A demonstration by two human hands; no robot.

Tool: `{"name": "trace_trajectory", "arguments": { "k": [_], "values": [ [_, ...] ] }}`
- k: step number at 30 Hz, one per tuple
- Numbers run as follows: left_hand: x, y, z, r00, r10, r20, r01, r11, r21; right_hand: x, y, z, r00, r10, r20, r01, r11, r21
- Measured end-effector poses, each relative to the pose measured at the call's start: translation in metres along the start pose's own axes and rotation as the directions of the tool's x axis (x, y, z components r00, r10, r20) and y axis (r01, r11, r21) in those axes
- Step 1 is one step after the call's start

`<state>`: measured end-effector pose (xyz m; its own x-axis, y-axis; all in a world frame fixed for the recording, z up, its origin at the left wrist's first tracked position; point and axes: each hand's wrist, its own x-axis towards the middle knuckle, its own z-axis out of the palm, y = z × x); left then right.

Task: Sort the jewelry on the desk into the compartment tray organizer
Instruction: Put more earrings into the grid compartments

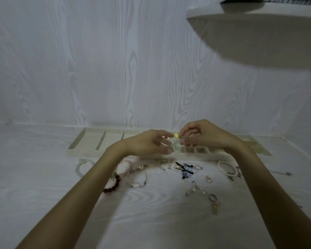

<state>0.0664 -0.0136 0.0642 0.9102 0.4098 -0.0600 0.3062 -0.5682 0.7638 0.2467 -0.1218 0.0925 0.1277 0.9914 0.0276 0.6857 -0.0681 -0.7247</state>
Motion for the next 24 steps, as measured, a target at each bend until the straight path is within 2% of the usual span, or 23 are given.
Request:
{"name": "trace_trajectory", "arguments": {
  "k": [2, 6, 8, 11, 14, 18, 24],
  "values": [
    [0.019, 0.005, 0.003, 1.0, 0.013, 0.001, -0.013, 0.998, -0.062, 0.004, 0.007, -0.009, 0.999, 0.01, -0.041, -0.009, 1.0, 0.022],
    [0.055, 0.001, 0.011, 0.987, 0.061, -0.146, -0.079, 0.99, -0.121, 0.016, 0.029, -0.022, 0.994, 0.051, -0.1, -0.04, 0.993, 0.111],
    [0.07, -0.005, 0.012, 0.98, 0.084, -0.18, -0.11, 0.984, -0.139, 0.022, 0.039, -0.026, 0.993, 0.057, -0.102, -0.047, 0.994, 0.098],
    [0.092, -0.014, 0.013, 0.975, 0.105, -0.194, -0.127, 0.987, -0.101, 0.035, 0.052, -0.028, 0.996, 0.055, -0.065, -0.052, 0.998, 0.044],
    [0.109, -0.022, 0.016, 0.965, 0.118, -0.236, -0.14, 0.987, -0.079, 0.047, 0.065, -0.029, 0.995, 0.06, -0.083, -0.054, 0.996, 0.073],
    [0.128, -0.028, 0.02, 0.965, 0.045, -0.259, -0.082, 0.988, -0.133, 0.058, 0.08, -0.032, 0.988, 0.082, -0.129, -0.063, 0.988, 0.143],
    [0.144, -0.034, 0.033, 0.94, -0.021, -0.34, -0.064, 0.97, -0.236, 0.061, 0.094, -0.038, 0.982, 0.123, -0.146, -0.103, 0.985, 0.135]
  ]
}}
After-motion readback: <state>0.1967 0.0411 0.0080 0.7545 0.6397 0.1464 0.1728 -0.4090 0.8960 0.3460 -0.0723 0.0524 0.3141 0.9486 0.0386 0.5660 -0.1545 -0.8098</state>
